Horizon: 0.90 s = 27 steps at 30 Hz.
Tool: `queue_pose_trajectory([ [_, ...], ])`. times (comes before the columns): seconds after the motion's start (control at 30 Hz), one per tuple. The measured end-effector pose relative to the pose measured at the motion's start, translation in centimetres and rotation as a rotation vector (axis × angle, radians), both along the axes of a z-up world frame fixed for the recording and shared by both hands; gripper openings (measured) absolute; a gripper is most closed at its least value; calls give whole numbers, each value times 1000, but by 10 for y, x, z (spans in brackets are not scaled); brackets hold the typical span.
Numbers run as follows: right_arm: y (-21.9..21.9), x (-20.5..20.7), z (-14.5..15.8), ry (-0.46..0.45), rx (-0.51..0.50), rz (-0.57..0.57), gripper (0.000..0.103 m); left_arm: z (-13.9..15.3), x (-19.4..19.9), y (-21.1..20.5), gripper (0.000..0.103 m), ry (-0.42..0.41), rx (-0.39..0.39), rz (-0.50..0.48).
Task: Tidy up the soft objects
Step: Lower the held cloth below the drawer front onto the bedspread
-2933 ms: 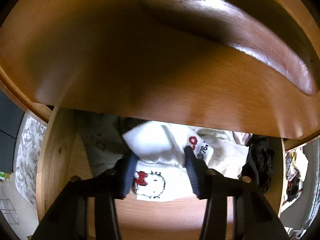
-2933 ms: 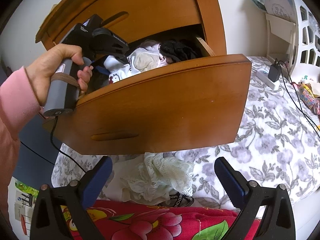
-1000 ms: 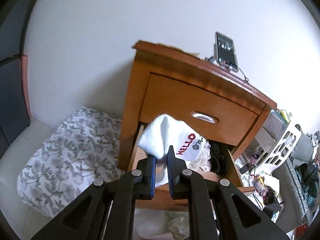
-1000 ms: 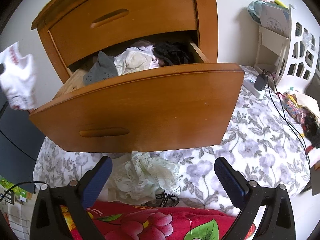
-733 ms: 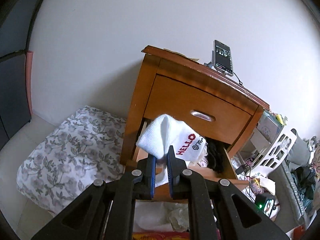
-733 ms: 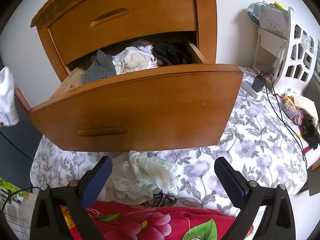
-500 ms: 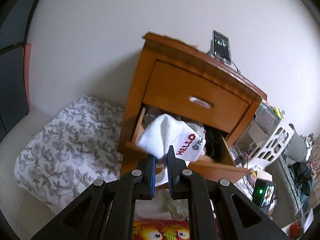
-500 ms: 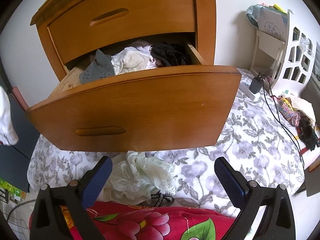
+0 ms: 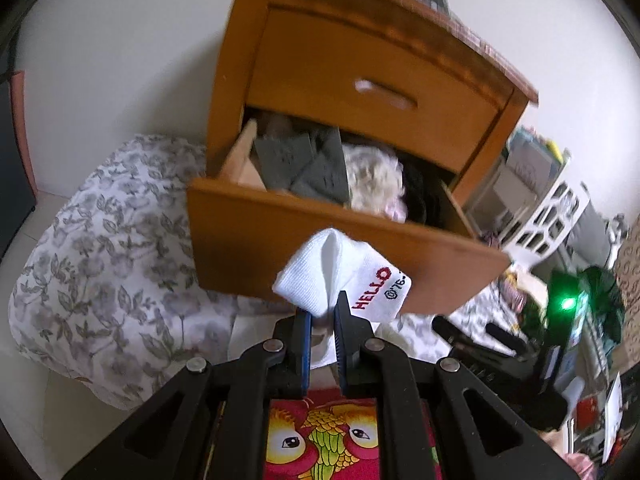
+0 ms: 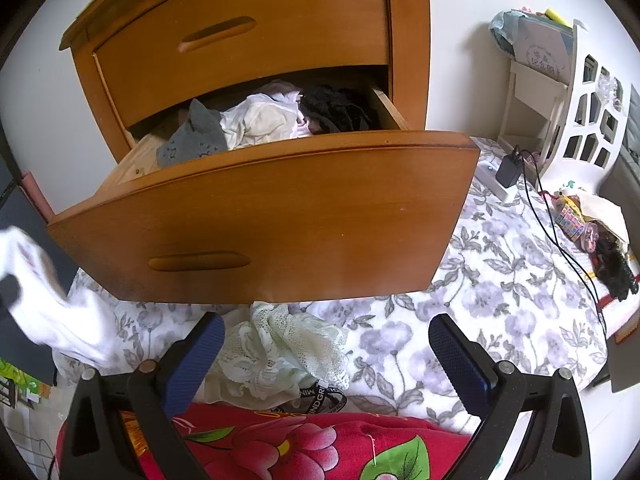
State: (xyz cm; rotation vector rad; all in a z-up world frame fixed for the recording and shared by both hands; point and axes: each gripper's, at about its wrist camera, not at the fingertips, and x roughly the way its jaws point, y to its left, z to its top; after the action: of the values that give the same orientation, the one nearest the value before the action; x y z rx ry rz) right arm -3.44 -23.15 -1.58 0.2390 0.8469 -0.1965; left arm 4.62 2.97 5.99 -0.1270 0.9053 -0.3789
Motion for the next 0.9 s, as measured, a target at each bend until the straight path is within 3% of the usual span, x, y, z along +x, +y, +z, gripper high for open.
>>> queue_pose_trajectory([
  [0.5,-1,1,-1,2,6,1,103,-65,31,-59,11,111,183,-114],
  [0.77,0,1,-1,3,6,0,103,-84,40,-65,11,171,209,-111],
  [0.83,0,1,-1,3,5,1,103,-86,40,-65,12,177,212,-108],
  [0.9,0,1,-2,2,5,1,103,-86,40,-65,23,182,215,-106],
])
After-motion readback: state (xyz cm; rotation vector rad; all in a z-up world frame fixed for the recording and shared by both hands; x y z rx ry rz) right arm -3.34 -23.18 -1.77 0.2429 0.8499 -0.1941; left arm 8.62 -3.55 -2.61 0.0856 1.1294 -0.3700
